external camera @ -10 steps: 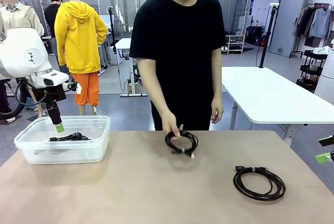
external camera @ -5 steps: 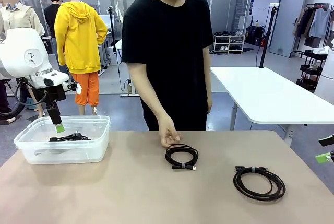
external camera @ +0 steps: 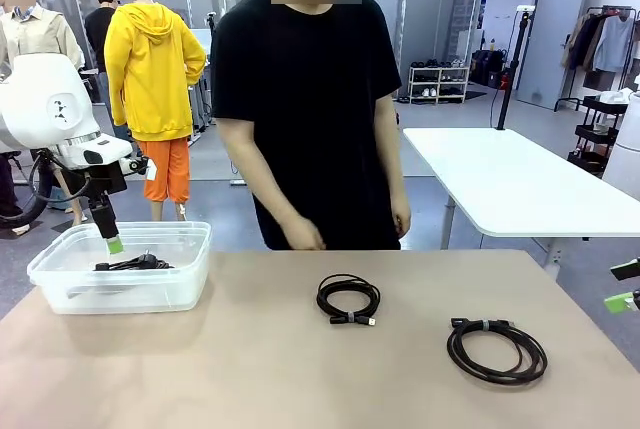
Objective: Organize and store the cables.
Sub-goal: Place the USB Extension Cable into the Organizing box.
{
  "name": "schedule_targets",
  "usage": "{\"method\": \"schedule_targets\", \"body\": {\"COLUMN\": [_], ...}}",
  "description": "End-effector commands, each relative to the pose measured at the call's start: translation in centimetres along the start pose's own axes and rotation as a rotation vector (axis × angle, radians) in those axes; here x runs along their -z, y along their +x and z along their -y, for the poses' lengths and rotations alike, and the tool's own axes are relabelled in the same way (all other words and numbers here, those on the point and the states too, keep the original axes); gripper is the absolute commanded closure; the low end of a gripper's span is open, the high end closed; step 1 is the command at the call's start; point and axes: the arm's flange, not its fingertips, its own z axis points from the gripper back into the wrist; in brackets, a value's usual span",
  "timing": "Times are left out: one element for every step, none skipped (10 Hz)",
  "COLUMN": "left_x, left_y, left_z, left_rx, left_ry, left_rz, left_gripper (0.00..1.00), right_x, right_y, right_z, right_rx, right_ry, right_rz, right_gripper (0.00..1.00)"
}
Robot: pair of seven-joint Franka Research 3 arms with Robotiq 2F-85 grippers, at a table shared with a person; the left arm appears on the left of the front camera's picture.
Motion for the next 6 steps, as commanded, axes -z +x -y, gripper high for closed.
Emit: {"method": "schedule_targets", "body": {"left_x": [-4.0,-5.3,-5.9,-5.8,-5.6,-5.5], "left_y": [-0.9,-2.3,-4.2,-6.2,-8.2,-10.2], "left_z": [1.0,2.0,3.5,5.3,7.0,8.7], "left_rx": [0.021,0.017,0.022,0.039,0.06,0.085], "left_ry": [0.045,0.043,0.011,-0.017,-0.063,-0.1], "left_rz": [0.057,0.121,0.179,0.211,0.294,0.393], "left_gripper": [0.09,0.09,0.09,0.09,0.09,0.09], "right_x": [0.1,0.1,0.1,0.1,0.1,0.1], "right_y": [0.0,0.0,0.0,0.0,0.0,0.0], "right_z": [0.1,0.1,0.1,0.1,0.1,0.1], "right_rx": [0.007,0.007,0.007,0.007,0.007,0.007], "right_ry": [-0.001,-0.001,-0.001,-0.001,-0.001,-0.001], "right_rz": [0.01,0.01,0.01,0.01,0.01,0.01], "right_gripper": [0.0,0.0,0.0,0.0,0.0,0.0]}}
